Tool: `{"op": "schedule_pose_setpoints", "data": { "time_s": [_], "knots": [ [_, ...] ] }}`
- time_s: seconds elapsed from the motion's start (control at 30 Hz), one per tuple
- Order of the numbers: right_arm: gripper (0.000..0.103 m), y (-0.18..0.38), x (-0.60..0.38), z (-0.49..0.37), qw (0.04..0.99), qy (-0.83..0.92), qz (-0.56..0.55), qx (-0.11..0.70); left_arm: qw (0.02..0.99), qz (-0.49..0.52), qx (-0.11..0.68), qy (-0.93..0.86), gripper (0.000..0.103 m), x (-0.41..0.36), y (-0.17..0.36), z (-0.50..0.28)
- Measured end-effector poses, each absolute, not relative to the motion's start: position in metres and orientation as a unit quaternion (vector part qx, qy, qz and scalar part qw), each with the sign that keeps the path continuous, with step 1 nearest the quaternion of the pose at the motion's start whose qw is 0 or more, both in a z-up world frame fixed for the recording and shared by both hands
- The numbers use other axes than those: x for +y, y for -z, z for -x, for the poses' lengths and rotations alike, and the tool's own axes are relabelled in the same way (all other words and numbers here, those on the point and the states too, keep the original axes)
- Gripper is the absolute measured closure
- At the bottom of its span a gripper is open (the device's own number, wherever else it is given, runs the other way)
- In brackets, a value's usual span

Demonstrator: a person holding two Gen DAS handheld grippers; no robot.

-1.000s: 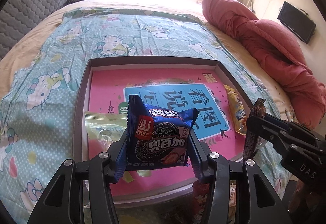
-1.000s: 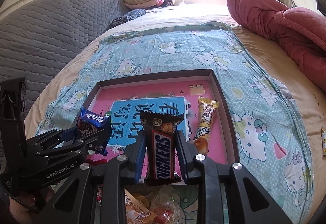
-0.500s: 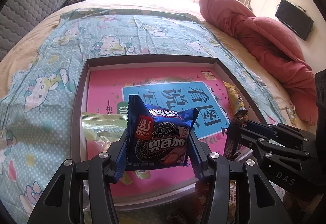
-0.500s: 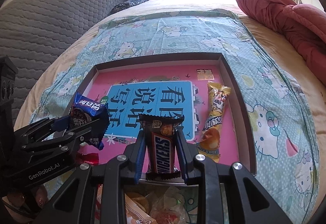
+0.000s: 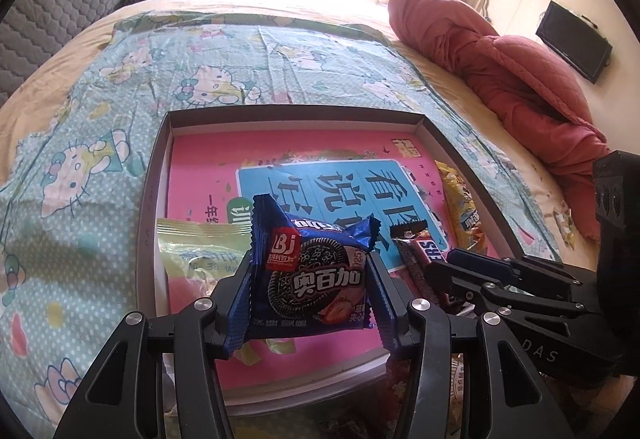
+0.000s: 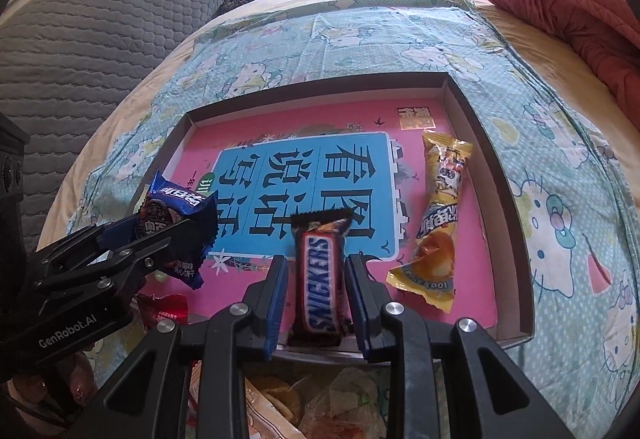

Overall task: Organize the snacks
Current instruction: 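Lower the blue Oreo pack into the tray while the right gripper lowers the Snickers bar beside it, then open both grippers to release the Oreo pack and Snickers bar in the tray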

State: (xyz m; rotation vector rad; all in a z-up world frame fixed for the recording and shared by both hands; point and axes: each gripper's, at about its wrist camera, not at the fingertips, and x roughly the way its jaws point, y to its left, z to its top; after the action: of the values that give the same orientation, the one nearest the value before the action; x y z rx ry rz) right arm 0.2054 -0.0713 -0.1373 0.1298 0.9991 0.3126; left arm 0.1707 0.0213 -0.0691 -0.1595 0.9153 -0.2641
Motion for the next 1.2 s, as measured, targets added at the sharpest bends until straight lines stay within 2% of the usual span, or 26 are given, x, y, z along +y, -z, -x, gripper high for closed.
{"op": "schedule_pose_setpoints", "data": {
  "time_s": [0.53, 0.63, 1.07, 1.13, 1.2],
  "knots": [
    [0.071, 0.125, -0.077, -0.197, 0.876, -0.139, -0.059, 0.457, 0.877, 0.098, 0.451, 0.135, 0.048, 0.025, 0.068, -0.171],
    [0.070, 0.122, -0.079, -0.198, 0.878, -0.137, -0.059, 0.455, 0.879, 0.098, 0.448, 0.132, 0.043, 0.027, 0.066, -0.172],
    [0.062, 0.109, -0.084, -0.193, 0.888, -0.131, -0.057, 0.437, 0.883, 0.110, 0.435, 0.136, 0.041, 0.038, 0.046, -0.166],
    [0.062, 0.107, -0.084, -0.191, 0.890, -0.132, -0.056, 0.433, 0.886, 0.111, 0.429, 0.136, 0.033, 0.040, 0.041, -0.164],
    [0.061, 0.104, -0.084, -0.190, 0.891, -0.134, -0.058, 0.430, 0.889, 0.106, 0.425, 0.130, 0.033, 0.043, 0.038, -0.161]
  ]
}}
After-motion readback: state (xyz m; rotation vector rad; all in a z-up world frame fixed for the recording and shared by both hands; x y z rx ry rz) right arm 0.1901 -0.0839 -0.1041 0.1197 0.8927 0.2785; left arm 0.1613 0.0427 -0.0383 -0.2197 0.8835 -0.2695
